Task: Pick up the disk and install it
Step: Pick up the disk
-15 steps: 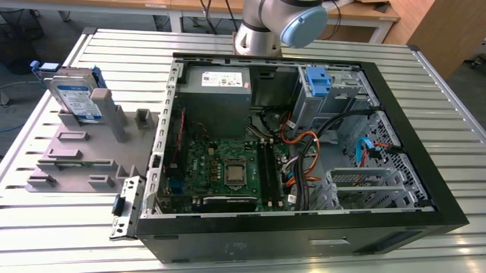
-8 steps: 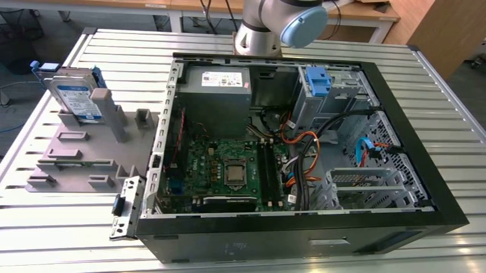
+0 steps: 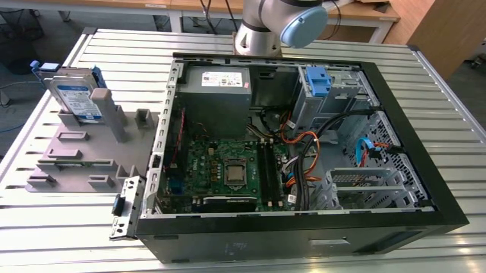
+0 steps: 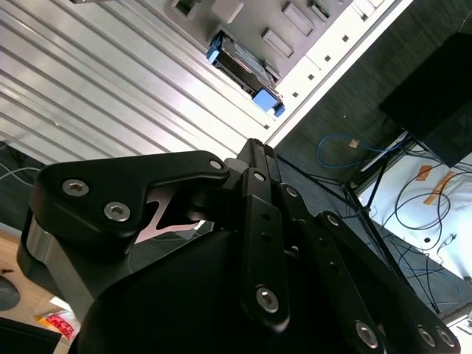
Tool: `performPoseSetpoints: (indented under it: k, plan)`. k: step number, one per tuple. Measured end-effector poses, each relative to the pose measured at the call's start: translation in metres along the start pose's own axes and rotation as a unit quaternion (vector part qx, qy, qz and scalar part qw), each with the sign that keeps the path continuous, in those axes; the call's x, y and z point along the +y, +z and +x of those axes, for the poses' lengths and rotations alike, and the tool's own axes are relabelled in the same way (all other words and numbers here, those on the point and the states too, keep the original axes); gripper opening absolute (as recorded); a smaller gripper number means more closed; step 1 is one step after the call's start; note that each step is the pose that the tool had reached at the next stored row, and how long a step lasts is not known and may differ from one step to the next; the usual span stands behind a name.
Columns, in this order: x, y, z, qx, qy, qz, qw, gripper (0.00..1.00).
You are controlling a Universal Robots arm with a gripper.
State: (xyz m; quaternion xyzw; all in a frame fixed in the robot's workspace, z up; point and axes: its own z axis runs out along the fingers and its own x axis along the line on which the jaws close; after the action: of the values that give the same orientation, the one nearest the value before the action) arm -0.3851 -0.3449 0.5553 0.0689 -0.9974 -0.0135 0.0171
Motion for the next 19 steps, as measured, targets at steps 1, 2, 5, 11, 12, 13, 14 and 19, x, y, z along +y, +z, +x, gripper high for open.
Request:
performPoseSetpoints:
  k: [1,2,5,11,12,13,14,19]
  plan:
    - [0.0000,0.0000,0.0000,0.0001,-0.002,0.0001,1.0000,0.11]
    - [0.0001,0.0000,0.0000,0.0002,-0.006,0.0002,1.0000,0.11]
    - [0.0000,0.0000,0.0000,0.0004,-0.014,0.0004,0.9999,0.11]
    - [0.0000,0.0000,0.0000,0.0005,-0.015,0.0005,0.9999,0.11]
    - [0.0000,0.0000,0.0000,0.0005,-0.015,0.0005,0.9999,0.11]
    - [0.0000,0.0000,0.0000,0.0005,-0.015,0.0005,0.9999,0.11]
    - [0.0000,0.0000,0.0000,0.0005,-0.015,0.0005,0.9999,0.11]
    - [0.0000,0.0000,0.0000,0.0007,-0.024,0.0007,0.9997,0.11]
